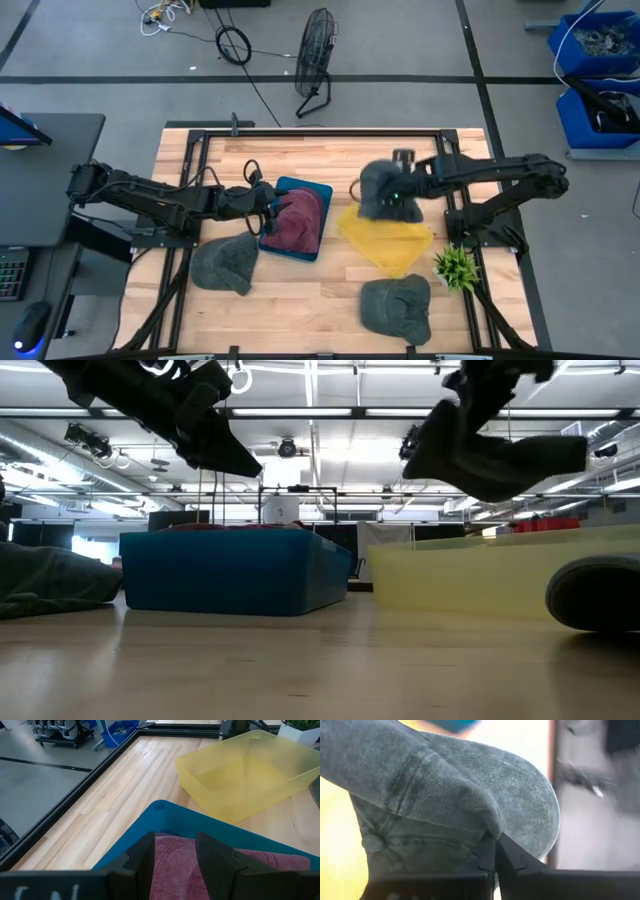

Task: Pick & Place hat
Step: Put the top gray cap into the yellow bin

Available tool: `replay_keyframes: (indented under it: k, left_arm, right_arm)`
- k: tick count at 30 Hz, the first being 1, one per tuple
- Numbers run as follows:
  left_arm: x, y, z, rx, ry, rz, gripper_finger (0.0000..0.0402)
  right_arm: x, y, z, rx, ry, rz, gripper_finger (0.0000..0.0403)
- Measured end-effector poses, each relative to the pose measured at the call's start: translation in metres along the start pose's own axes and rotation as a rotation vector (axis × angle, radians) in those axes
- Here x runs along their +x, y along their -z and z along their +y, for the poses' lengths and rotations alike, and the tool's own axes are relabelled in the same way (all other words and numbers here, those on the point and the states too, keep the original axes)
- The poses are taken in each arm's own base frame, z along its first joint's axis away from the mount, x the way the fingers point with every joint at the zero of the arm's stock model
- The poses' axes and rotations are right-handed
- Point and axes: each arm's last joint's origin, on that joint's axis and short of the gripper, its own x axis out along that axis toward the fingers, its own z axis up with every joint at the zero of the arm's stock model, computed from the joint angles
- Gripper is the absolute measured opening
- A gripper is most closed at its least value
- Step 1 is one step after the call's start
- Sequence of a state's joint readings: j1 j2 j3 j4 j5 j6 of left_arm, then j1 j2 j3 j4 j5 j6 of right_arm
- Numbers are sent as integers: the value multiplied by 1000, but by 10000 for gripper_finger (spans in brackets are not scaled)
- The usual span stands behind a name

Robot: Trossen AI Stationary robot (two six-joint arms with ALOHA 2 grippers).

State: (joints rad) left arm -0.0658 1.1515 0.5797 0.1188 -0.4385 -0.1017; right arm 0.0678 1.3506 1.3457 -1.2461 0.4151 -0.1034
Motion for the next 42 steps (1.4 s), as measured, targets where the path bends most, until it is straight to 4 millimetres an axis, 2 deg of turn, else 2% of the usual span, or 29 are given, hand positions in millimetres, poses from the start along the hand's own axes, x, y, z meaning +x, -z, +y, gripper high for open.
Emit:
replay_keyframes:
  k: [4,9,15,20,28,34,42]
  left_arm:
    - [0,0,0,1,0,1,145]
    - [0,1,0,2,-1,5,145]
    - [0,1,0,4,-1,5,145]
    - [0,1,0,9,-1,5,145]
    - [0,1,0,9,-1,5,145]
    - [0,0,0,9,-1,5,145]
    - [0,0,0,9,-1,5,145]
  right_arm:
    - [-1,-1,30,-230,-133,-45,1]
    - [17,8,69,-565,-192,-75,2]
    - [48,19,88,-627,-135,-80,4]
    - [73,24,100,-708,-106,-168,5]
    - [96,27,107,-638,-37,-267,5]
    - [101,24,101,-506,-30,-284,10]
    - [101,19,96,-440,-18,-324,75]
